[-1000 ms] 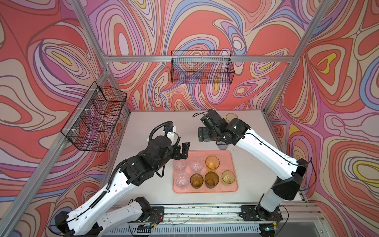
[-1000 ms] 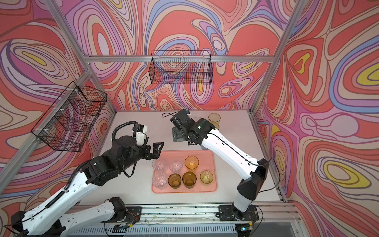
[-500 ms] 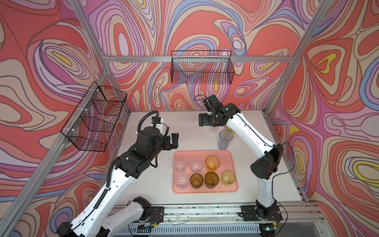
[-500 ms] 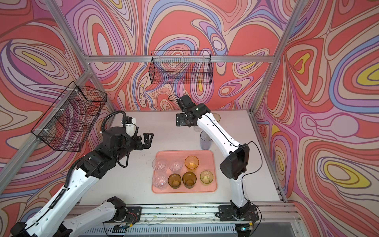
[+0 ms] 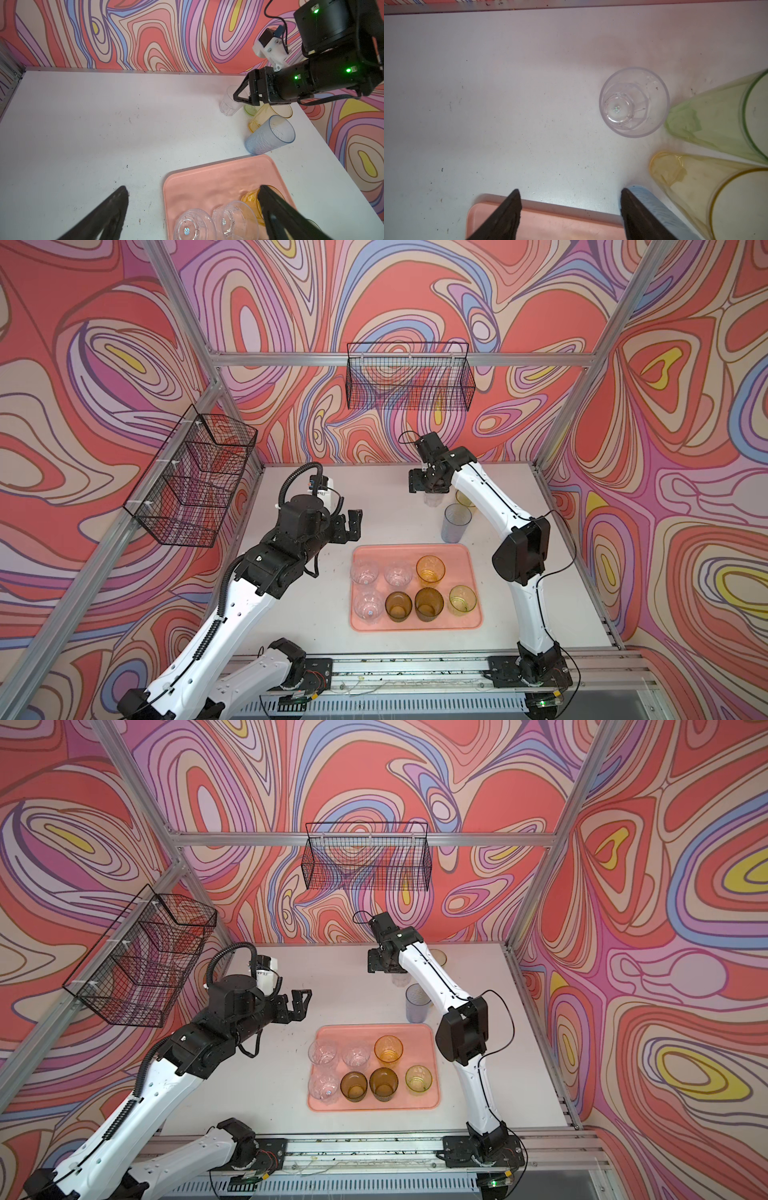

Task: Place the glasses into the tray
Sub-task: Pick up the glass from the top-center of the table.

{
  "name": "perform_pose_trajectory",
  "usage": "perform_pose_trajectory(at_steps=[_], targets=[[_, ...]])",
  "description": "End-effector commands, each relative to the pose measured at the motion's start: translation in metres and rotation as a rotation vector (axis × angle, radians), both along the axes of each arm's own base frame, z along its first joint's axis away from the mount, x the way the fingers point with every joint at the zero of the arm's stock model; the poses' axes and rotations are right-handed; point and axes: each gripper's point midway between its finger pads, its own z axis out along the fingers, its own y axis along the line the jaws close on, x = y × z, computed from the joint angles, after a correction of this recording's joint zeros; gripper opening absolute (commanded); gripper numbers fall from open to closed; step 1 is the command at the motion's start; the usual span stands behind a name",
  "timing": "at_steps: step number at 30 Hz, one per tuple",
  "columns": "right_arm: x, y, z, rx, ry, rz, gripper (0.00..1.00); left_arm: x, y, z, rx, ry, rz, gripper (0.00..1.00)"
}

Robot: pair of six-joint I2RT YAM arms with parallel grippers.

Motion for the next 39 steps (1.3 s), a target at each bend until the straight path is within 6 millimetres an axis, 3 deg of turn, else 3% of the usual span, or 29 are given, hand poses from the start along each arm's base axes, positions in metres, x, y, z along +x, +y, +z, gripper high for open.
perform_pose_trajectory(at_steps=[1, 20, 35, 39], targets=[[0.019, -0.002, -0.010, -0.009, -0.029, 0.020, 0.71, 0.003, 0.006, 0.004, 0.014, -0.033, 0.021, 1.00], [0.068, -0.018, -0.066, -0.084, -0.054, 0.049, 0.47, 0.011, 0.007, -0.005, 0.034, -0.010, 0.053, 1.00], [0.076, -0.026, -0.091, -0.122, -0.030, 0.059, 0.39, 0.018, 0.005, -0.011, 0.042, 0.008, 0.065, 1.00], [0.075, -0.026, -0.093, -0.118, -0.025, 0.065, 0.33, 0.019, 0.005, -0.011, 0.042, 0.009, 0.067, 1.00]])
